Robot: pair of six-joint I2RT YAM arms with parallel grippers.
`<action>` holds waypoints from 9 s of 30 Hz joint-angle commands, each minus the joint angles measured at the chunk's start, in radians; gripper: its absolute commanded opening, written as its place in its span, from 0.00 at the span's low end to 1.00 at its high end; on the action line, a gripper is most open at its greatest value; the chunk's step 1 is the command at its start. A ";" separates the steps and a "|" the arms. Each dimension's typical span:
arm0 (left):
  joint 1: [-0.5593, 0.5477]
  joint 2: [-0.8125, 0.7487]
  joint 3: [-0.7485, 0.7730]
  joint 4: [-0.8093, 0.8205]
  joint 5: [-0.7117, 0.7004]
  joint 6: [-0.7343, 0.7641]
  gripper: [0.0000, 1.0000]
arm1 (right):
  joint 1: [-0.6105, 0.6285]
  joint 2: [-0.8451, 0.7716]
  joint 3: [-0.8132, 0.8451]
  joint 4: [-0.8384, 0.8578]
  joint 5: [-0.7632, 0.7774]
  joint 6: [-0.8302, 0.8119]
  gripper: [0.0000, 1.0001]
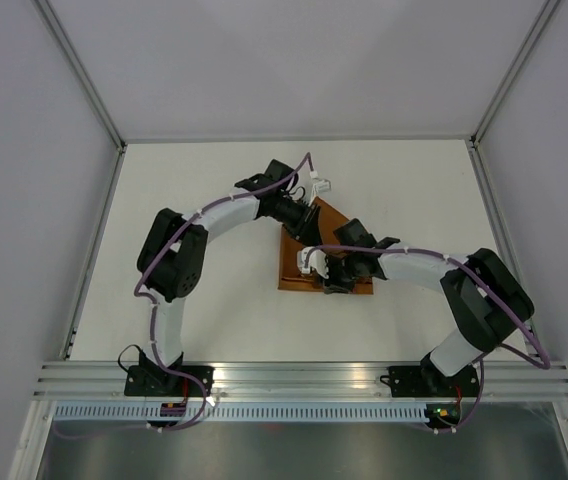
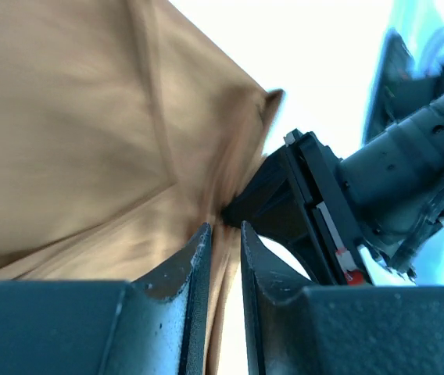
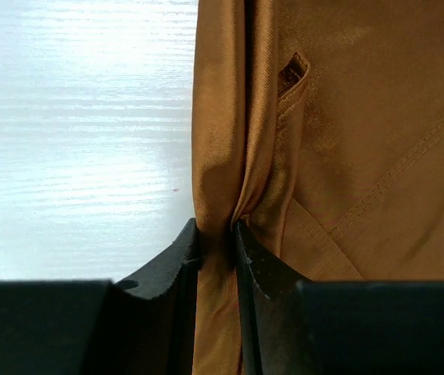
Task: Fold the napkin, place the utensils inside, and roll it up
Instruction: Roll the napkin with the utensil
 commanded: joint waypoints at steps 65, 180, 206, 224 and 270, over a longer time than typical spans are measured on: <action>-0.530 -0.195 -0.637 0.756 -0.977 0.517 0.37 | -0.331 0.694 0.659 -0.838 -0.355 -0.201 0.14; 0.078 -0.348 -0.400 0.525 -0.310 -0.283 0.39 | -0.171 0.204 0.196 -0.450 -0.243 -0.198 0.17; -0.525 -0.414 -0.739 0.854 -1.052 0.366 0.45 | -0.306 0.605 0.539 -0.786 -0.301 -0.292 0.17; -0.544 -0.241 -0.621 0.756 -0.936 0.386 0.40 | -0.311 0.633 0.567 -0.794 -0.290 -0.267 0.17; -0.160 0.157 -0.172 0.158 0.009 0.128 0.02 | -0.504 -0.005 0.279 -0.265 -0.306 0.171 0.61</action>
